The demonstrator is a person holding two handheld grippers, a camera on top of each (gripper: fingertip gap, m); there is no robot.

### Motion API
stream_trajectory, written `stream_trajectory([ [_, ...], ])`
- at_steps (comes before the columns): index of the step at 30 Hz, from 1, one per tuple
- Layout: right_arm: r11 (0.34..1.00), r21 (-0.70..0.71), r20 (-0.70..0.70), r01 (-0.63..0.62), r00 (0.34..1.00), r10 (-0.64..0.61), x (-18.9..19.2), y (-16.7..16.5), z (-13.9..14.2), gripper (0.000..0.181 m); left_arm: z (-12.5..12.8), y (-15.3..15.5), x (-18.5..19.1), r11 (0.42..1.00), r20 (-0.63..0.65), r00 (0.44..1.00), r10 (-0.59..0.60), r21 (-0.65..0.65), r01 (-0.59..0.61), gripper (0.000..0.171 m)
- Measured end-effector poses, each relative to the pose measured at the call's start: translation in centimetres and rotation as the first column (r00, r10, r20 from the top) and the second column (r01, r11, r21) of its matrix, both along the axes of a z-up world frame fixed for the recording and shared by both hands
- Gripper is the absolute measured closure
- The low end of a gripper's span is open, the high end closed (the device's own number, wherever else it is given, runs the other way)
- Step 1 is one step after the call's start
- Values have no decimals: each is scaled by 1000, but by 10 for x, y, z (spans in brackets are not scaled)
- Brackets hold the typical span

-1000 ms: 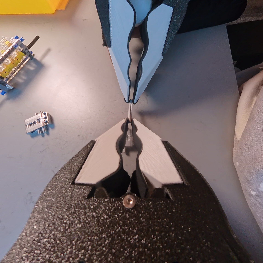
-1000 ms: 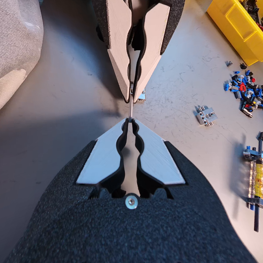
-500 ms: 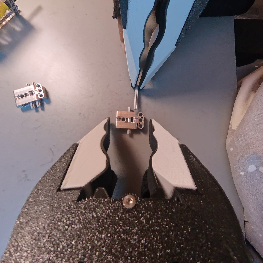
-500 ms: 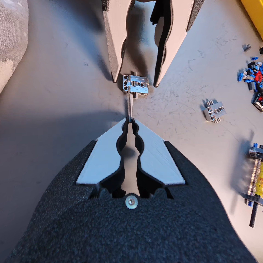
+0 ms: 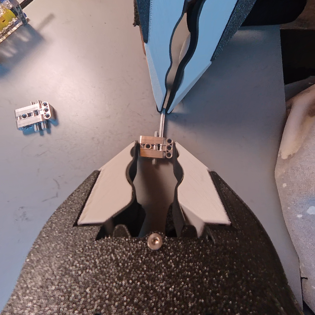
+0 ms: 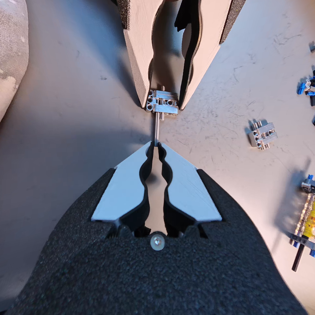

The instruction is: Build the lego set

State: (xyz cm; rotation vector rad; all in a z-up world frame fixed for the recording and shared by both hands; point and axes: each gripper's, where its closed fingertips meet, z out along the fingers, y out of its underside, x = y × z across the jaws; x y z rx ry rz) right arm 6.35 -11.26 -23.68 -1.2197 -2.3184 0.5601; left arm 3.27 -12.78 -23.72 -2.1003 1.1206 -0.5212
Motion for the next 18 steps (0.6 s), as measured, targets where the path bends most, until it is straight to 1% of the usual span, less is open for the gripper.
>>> stream_trajectory([
  [16,1000,7,2,5,1000,-5,0,-2,0,179,0,2,-1,1000,12,1000,17,4,-18,133],
  [18,1000,9,0,4,1000,-4,0,-2,0,179,1,1,0,1000,14,1000,15,1,-15,131],
])
